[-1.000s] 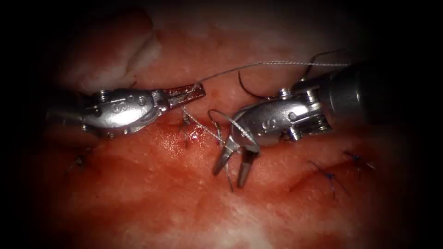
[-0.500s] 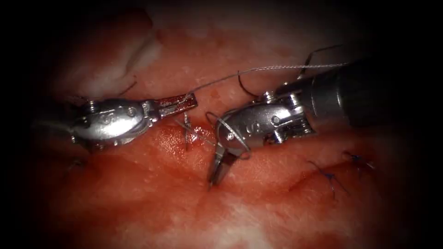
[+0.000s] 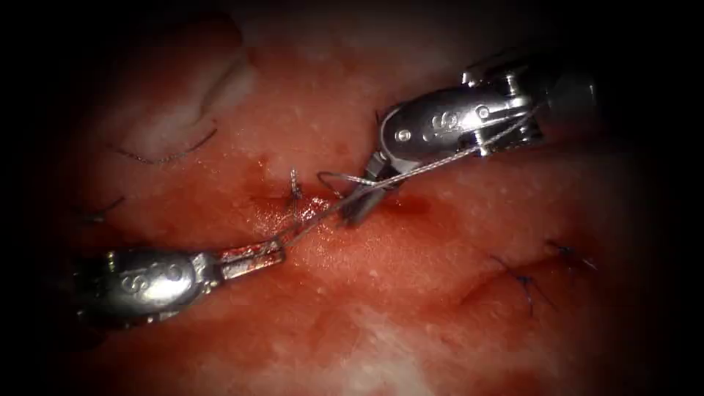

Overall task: Wound Closure
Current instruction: Tighten the knot by pulling up with the right gripper and down with the left gripper.

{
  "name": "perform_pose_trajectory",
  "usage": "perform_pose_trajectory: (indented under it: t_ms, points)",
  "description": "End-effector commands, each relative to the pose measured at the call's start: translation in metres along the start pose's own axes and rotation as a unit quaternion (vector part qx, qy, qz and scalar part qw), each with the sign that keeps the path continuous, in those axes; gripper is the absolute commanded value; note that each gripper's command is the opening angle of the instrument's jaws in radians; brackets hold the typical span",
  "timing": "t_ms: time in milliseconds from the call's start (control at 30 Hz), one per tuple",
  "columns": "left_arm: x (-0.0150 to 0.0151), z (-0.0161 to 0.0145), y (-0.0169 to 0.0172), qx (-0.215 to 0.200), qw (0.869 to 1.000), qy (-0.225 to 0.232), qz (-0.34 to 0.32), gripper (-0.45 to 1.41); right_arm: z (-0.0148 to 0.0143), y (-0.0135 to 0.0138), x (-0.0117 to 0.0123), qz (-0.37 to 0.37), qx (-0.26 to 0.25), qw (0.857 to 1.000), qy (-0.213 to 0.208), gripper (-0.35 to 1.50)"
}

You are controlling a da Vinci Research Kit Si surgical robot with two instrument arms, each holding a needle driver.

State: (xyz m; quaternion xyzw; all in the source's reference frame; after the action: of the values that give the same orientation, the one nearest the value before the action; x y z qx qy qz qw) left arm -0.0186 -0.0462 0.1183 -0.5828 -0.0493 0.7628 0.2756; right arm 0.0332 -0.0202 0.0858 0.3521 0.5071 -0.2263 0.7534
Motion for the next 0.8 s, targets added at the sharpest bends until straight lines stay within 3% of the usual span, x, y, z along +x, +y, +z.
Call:
perform_pose_trajectory:
  t_ms: [33,333,800]
  points:
    - [-0.0005,0.0006,0.0010,-0.004,1.000,-0.001,0.000,-0.45,0.0003,0.0007,-0.0010,0.006,-0.007,1.000,0.000,-0.35]
    - [0.0004,0.0008,0.0071,-0.029,1.000,-0.005,0.001,-0.45,-0.0006,0.0015,-0.0037,0.038,-0.057,0.998,-0.011,-0.35]
    - [0.0018,-0.0011,0.0154,-0.057,0.998,-0.002,0.006,-0.45,-0.0009,0.0028,-0.0038,0.094,-0.131,0.987,-0.007,-0.35]
